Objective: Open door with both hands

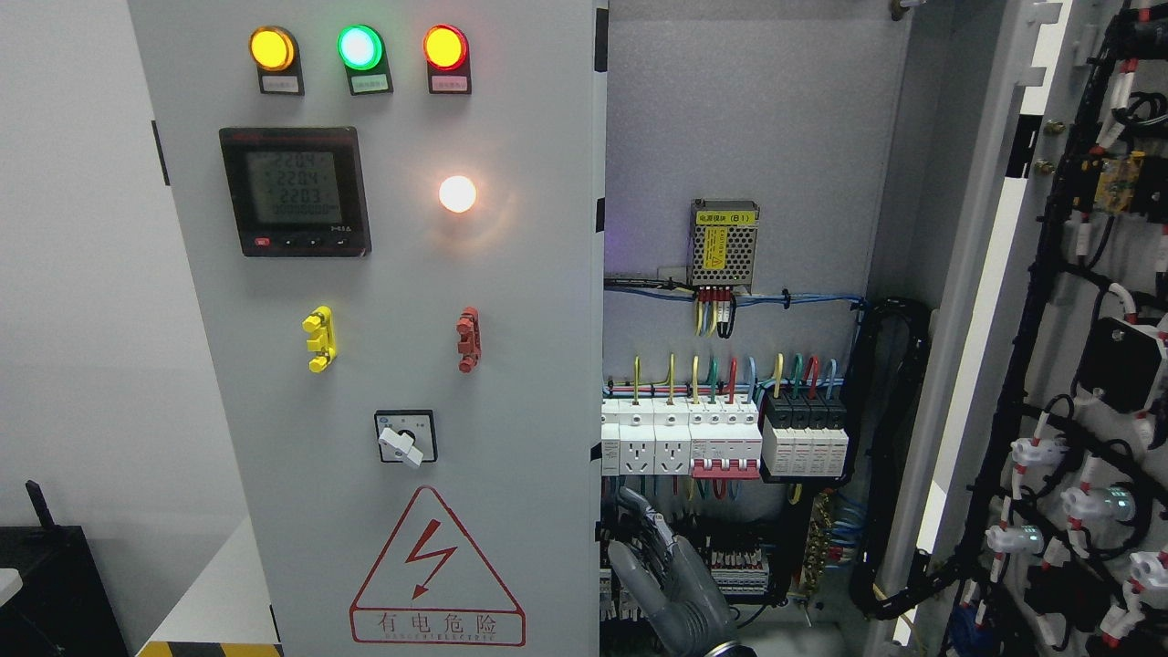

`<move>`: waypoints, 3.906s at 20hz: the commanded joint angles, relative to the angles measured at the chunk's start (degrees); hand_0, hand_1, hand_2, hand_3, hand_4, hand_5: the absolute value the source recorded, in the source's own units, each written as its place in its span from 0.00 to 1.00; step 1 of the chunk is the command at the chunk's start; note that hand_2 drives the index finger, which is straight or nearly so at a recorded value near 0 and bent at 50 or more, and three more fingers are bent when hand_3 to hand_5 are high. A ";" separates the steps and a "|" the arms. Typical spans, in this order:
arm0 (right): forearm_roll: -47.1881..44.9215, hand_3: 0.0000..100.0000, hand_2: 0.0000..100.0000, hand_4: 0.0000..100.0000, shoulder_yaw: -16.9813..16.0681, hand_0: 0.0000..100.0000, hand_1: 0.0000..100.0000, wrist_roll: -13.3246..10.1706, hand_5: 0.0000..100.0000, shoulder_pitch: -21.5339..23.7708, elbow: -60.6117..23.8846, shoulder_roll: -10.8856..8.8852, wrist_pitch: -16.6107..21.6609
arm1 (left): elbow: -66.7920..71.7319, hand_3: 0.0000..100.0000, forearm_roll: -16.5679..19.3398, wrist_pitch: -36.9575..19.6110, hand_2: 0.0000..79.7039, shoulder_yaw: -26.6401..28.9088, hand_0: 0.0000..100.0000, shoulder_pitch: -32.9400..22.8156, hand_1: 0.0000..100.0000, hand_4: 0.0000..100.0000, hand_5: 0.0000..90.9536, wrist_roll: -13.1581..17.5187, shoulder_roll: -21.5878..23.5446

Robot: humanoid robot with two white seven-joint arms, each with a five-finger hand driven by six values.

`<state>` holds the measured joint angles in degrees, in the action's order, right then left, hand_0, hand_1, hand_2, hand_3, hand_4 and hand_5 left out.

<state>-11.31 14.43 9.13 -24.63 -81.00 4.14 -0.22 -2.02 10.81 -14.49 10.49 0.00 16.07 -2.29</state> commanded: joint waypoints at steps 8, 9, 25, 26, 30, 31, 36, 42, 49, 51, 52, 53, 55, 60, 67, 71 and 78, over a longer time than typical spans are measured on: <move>-1.00 0.00 0.00 0.00 -0.10 0.12 0.39 3.00 0.00 -2.00 4.01 -0.36 0.14 | 0.00 0.00 0.01 -0.01 0.00 -0.03 0.12 -1.58 0.39 0.00 0.00 0.02 0.00; -1.00 0.00 0.00 0.00 -0.19 0.12 0.39 3.09 0.00 -2.09 4.27 -0.36 0.14 | 0.00 0.00 0.01 -0.01 0.00 -0.03 0.12 -1.58 0.39 0.00 0.00 0.02 0.00; -5.39 0.00 0.00 0.00 -0.10 0.12 0.39 3.26 0.00 -2.80 5.51 -0.54 0.05 | 0.00 0.00 0.01 -0.01 0.00 -0.03 0.12 -1.49 0.39 0.00 0.00 0.02 0.00; -5.39 0.00 0.00 0.00 -0.10 0.12 0.39 3.26 0.00 -2.88 5.51 -0.54 0.05 | 0.00 0.00 0.01 -0.01 0.00 0.06 0.12 -1.58 0.39 0.00 0.00 0.02 0.00; -5.48 0.00 0.00 0.00 -0.10 0.12 0.39 3.26 0.00 -3.59 6.12 -0.62 -0.04 | 0.00 0.00 0.01 -0.01 0.00 -0.03 0.12 -1.58 0.39 0.00 0.00 0.02 0.00; -5.48 0.00 0.00 0.00 -0.10 0.12 0.39 3.26 0.00 -3.67 6.30 -0.62 0.05 | 0.00 0.00 0.09 -0.01 0.00 0.06 0.12 -1.58 0.39 0.00 0.00 0.02 0.00; -5.48 0.00 0.00 0.00 -0.10 0.12 0.39 3.44 0.00 -4.29 6.47 -0.71 0.14 | 0.00 0.00 0.01 -0.01 0.00 0.06 0.12 -1.58 0.39 0.00 0.00 0.02 0.00; -5.65 0.00 0.00 0.00 -0.01 0.12 0.39 3.53 0.00 -4.99 6.74 -0.71 0.05 | 0.00 0.00 0.01 -0.01 0.00 -0.03 0.12 -1.58 0.39 0.00 0.00 0.02 0.00; -5.92 0.00 0.00 0.00 -0.01 0.12 0.39 5.81 0.00 -4.99 6.74 -0.71 -0.13 | 0.00 0.00 0.01 -0.01 0.00 0.06 0.12 -1.58 0.39 0.00 0.00 0.02 0.00; -6.18 0.00 0.00 0.00 -0.01 0.12 0.39 6.34 0.00 -5.08 6.82 -0.80 -0.21 | 0.00 0.00 0.01 -0.01 0.00 -0.03 0.12 -1.58 0.39 0.00 0.00 0.02 0.00; -6.96 0.00 0.00 0.00 -0.01 0.12 0.39 6.60 0.00 -5.08 6.83 -0.80 -0.22 | 0.00 0.00 0.01 -0.01 0.00 -0.03 0.12 -1.58 0.39 0.00 0.00 0.02 0.00; -7.49 0.00 0.00 0.00 -0.01 0.12 0.39 6.60 0.00 -5.26 6.83 -0.89 -0.39 | 0.00 0.00 0.01 -0.01 0.00 -0.03 0.12 -1.58 0.39 0.00 0.00 0.02 0.00; -7.59 0.00 0.00 0.00 -0.01 0.12 0.39 6.60 0.00 -5.26 6.91 -1.15 -0.92 | 0.00 0.00 0.01 -0.01 0.00 -0.03 0.12 -1.58 0.39 0.00 0.00 0.02 0.00; -7.59 0.00 0.00 0.00 -0.01 0.12 0.39 6.69 0.00 -5.26 6.83 -1.15 -0.92 | 0.00 0.00 0.01 -0.01 0.00 -0.03 0.12 -1.58 0.39 0.00 0.00 0.02 0.00; -8.82 0.00 0.00 0.00 0.16 0.12 0.39 6.69 0.00 -4.99 6.47 -1.24 -0.92 | 0.00 0.00 0.01 -0.01 0.00 -0.03 0.12 -1.58 0.39 0.00 0.00 0.02 0.00; -8.73 0.00 0.00 0.00 0.16 0.12 0.39 6.69 0.00 -4.82 6.21 -1.24 -0.92 | 0.00 0.00 0.01 -0.01 0.00 -0.03 0.12 -1.58 0.39 0.00 0.00 0.02 0.00; -8.82 0.00 0.00 0.00 0.16 0.12 0.39 7.92 0.00 -4.82 6.21 -1.77 -0.83 | 0.00 0.00 0.01 -0.01 0.00 0.06 0.12 -1.58 0.39 0.00 0.00 0.02 0.00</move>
<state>-20.00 14.55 16.45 -29.47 -74.64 2.89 -1.10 -2.02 10.82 -14.49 10.46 0.00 16.07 -2.29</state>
